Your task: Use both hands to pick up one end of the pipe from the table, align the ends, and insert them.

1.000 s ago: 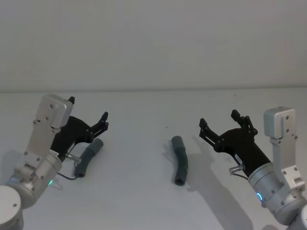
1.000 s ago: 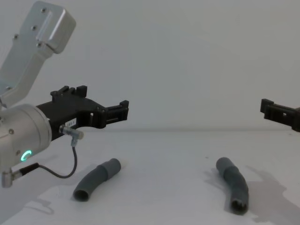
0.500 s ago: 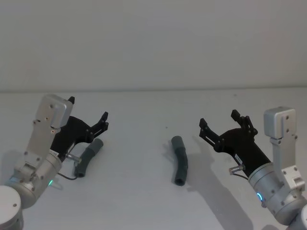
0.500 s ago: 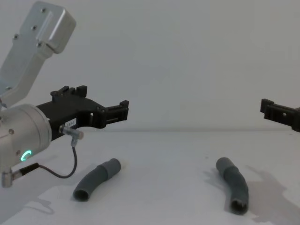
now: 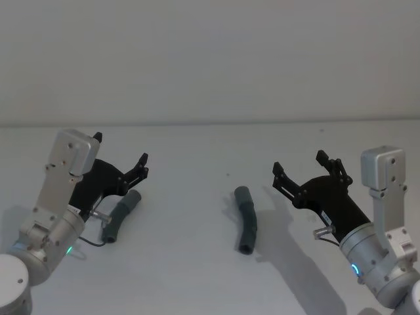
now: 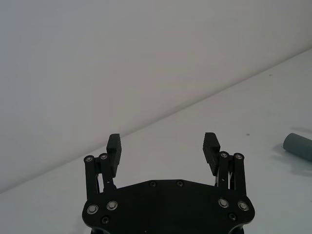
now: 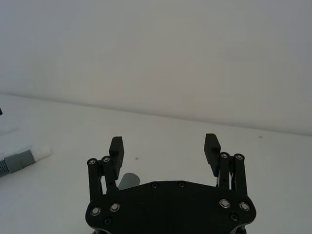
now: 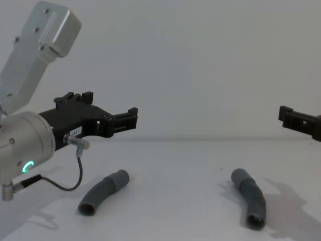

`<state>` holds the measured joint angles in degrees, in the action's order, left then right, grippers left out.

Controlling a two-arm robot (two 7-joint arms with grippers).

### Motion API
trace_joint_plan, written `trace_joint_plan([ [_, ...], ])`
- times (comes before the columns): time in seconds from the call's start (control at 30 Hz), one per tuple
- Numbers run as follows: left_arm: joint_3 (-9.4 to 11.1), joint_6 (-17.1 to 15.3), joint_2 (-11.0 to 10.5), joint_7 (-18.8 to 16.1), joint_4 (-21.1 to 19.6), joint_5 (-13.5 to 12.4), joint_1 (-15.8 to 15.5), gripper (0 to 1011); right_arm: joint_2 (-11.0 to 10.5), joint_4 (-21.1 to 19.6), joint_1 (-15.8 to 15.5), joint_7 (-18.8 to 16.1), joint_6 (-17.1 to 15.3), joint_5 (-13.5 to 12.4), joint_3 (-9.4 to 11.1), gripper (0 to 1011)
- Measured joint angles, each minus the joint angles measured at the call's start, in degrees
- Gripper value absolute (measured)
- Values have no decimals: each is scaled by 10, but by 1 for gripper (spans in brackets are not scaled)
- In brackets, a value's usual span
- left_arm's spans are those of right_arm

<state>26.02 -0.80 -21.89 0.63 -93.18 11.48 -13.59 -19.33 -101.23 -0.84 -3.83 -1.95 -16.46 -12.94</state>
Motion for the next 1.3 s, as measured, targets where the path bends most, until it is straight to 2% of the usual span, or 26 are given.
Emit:
trace_joint_plan([
  [0.77, -2, -7, 0, -2, -5, 0, 2, 1001, 0, 0, 0, 0, 0, 0, 0, 1002],
  [0.87, -4, -20, 0, -6, -15, 0, 6, 1001, 0, 0, 0, 0, 0, 0, 0, 1002],
  [1.07, -13, -74, 3, -18, -47, 8, 16, 1001, 0, 0, 0, 0, 0, 0, 0, 1002],
  [1.1, -13, -74, 3, -18, -47, 8, 16, 1001, 0, 0, 0, 0, 0, 0, 0, 1002],
  [1.17, -18, -106, 7, -24, -64, 15, 20, 1001, 0, 0, 0, 0, 0, 0, 0, 1002],
  [1.27, -21, -130, 10, -27, -75, 20, 21, 1001, 0, 0, 0, 0, 0, 0, 0, 1002],
  [1.3, -23, -148, 12, -30, -82, 24, 22, 1001, 0, 0, 0, 0, 0, 0, 0, 1002],
])
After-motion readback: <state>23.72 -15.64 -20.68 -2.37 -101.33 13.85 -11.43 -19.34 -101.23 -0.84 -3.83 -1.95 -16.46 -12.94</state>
